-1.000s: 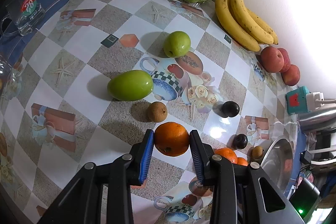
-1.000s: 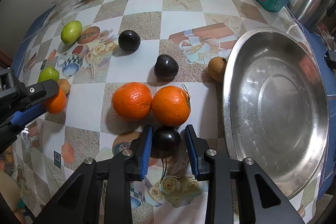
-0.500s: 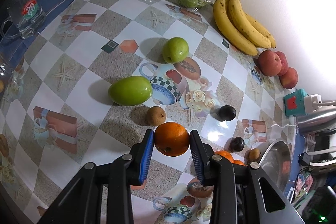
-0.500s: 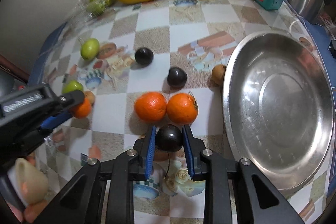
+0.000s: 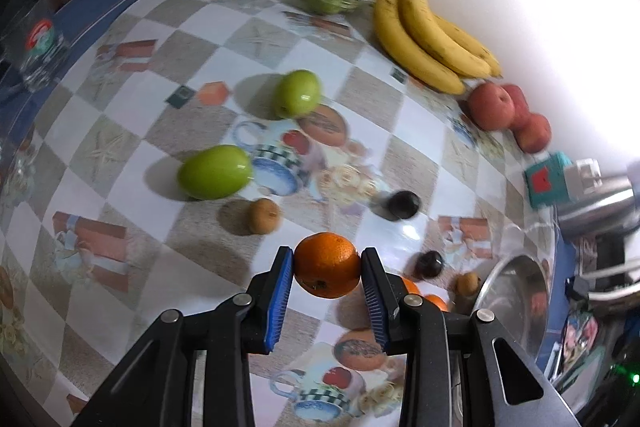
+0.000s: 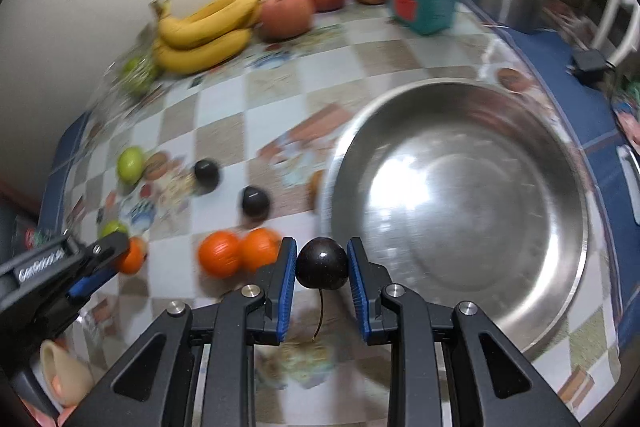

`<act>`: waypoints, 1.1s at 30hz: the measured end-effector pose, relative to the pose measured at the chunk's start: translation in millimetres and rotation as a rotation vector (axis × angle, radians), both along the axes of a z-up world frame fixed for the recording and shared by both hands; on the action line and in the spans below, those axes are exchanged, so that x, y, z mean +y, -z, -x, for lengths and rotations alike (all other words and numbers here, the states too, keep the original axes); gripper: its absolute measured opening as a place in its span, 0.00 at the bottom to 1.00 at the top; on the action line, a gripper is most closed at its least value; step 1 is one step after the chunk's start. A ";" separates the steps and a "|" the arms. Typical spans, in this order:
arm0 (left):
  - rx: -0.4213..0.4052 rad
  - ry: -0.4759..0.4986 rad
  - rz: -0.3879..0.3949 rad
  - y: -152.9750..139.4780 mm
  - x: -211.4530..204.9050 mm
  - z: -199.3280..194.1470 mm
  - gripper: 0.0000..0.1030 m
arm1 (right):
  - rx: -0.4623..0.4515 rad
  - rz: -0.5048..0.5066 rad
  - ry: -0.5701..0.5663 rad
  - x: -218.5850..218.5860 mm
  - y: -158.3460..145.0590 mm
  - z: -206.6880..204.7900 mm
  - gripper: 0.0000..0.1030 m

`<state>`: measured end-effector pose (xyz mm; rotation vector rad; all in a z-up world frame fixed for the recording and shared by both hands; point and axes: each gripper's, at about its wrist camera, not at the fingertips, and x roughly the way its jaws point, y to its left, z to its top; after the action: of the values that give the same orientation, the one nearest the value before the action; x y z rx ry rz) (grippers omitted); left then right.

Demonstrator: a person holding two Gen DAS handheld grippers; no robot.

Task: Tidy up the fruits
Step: 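Carry both fruits over the steel bowl and open the left tool to drop the orange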

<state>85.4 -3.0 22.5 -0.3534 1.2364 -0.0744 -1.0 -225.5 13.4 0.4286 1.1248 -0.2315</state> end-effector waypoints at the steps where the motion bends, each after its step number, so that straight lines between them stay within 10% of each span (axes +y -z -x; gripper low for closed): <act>1: -0.004 0.018 0.001 -0.9 -5.1 1.3 0.36 | -0.002 0.001 0.024 -6.6 0.4 2.7 0.26; 20: -0.112 0.492 0.079 -10.9 -146.0 51.9 0.36 | -0.011 0.050 0.379 -96.8 0.9 46.4 0.26; 33: -0.146 0.586 0.045 7.8 -179.1 54.0 0.36 | 0.047 0.002 0.418 -117.1 25.3 51.7 0.26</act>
<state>31.3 -182.1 14.6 -0.0130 1.1605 -0.6206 -52.8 -342.6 -11.9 0.6584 1.0726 -0.6110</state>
